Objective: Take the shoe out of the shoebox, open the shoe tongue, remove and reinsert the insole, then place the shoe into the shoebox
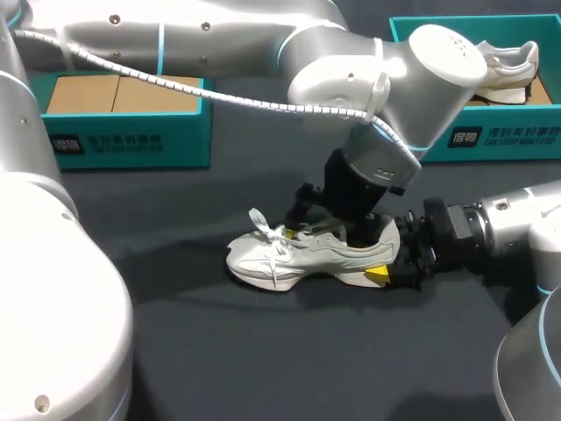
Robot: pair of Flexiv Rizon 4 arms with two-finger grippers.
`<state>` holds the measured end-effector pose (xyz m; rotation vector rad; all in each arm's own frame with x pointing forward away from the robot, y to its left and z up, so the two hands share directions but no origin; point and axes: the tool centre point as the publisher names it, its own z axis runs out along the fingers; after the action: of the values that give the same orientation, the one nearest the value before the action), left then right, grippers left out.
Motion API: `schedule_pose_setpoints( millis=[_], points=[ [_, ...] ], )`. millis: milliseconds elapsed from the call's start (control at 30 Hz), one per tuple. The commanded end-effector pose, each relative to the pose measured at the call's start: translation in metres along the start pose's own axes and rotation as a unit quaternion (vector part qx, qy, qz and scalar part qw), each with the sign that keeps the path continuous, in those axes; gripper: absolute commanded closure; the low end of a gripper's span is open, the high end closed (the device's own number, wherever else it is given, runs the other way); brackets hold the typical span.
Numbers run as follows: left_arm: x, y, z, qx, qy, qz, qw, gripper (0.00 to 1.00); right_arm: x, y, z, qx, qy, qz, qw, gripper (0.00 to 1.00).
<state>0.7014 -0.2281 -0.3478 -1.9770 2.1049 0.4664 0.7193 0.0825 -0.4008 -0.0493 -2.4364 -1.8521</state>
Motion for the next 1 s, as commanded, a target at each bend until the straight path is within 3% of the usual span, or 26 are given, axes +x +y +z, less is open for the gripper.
schedule_pose_setpoints(
  millis=[33, 167, 300, 433, 867, 1000],
  points=[
    [-0.011, 0.002, -0.002, -0.002, 0.002, -0.005, 1.000, 0.05, 0.000, 0.000, 0.000, 0.001, 0.000, 0.000, 1.000, 1.00],
    [-0.017, 0.003, -0.004, -0.004, 0.001, -0.011, 1.000, 0.14, 0.000, 0.000, 0.000, 0.001, 0.000, 0.000, 1.000, 1.00],
    [-0.020, 0.002, -0.006, -0.003, 0.005, -0.016, 1.000, 0.33, 0.000, 0.000, 0.000, 0.001, 0.000, 0.000, 1.000, 1.00],
    [-0.022, 0.000, -0.008, -0.001, 0.008, -0.019, 1.000, 0.45, 0.000, 0.000, 0.000, 0.001, 0.000, 0.000, 1.000, 1.00],
    [-0.021, -0.005, -0.020, 0.005, 0.027, -0.015, 1.000, 0.54, 0.000, 0.000, 0.000, 0.001, 0.000, 0.000, 1.000, 1.00],
    [-0.019, -0.006, -0.023, 0.005, 0.034, -0.010, 0.999, 0.64, 0.000, 0.000, 0.000, 0.001, 0.000, 0.000, 1.000, 1.00]
  ],
)
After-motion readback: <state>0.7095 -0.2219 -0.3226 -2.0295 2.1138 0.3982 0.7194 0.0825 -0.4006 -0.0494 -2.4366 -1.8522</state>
